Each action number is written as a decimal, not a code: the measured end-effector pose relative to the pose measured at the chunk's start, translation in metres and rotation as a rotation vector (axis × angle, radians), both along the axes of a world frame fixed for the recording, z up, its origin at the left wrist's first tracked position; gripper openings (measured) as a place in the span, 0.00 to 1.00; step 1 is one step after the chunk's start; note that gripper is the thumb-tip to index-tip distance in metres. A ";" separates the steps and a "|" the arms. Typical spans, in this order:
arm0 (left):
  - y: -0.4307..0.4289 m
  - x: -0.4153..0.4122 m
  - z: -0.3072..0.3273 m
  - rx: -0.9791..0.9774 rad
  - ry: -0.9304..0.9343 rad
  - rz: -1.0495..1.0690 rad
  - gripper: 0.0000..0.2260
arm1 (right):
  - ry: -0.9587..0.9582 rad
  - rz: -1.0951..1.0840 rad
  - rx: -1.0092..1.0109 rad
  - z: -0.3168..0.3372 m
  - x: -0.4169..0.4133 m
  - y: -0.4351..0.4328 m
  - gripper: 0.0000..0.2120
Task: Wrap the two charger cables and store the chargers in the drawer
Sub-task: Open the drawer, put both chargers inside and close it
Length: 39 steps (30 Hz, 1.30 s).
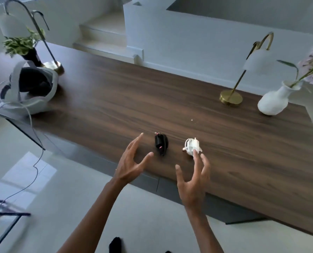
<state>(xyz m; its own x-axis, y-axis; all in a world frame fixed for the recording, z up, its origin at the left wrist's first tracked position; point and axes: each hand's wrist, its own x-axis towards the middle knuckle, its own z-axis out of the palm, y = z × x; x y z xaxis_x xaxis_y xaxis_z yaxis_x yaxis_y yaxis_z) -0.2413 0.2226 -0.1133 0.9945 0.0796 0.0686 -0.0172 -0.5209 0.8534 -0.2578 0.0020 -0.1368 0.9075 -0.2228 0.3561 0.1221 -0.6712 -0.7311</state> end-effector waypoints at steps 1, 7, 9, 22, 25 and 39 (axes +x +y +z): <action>0.010 -0.019 -0.007 -0.025 -0.026 0.042 0.33 | -0.013 0.008 -0.007 -0.006 -0.019 0.013 0.31; 0.085 -0.110 -0.065 0.135 -0.050 -0.043 0.29 | 0.143 0.083 -0.053 -0.052 -0.107 0.119 0.28; 0.111 -0.119 -0.078 0.175 0.008 -0.071 0.29 | 0.214 0.111 -0.071 -0.065 -0.111 0.148 0.28; 0.196 -0.028 -0.241 0.600 0.424 -0.160 0.27 | 0.503 0.124 -0.227 -0.234 -0.044 0.199 0.31; 0.197 -0.001 -0.312 0.675 0.500 -0.177 0.26 | 0.519 0.111 -0.250 -0.298 -0.025 0.195 0.30; 0.189 0.097 -0.478 0.694 0.377 -0.112 0.16 | 0.507 0.065 -0.367 -0.452 0.028 0.191 0.31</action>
<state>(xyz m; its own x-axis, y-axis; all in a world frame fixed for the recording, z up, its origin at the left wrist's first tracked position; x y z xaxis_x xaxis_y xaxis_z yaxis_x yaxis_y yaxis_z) -0.1445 0.4119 -0.5911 0.9600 0.0405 -0.2769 0.1246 -0.9478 0.2935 -0.2294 0.1934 -0.5889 0.9911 -0.1068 -0.0797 -0.1309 -0.8922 -0.4322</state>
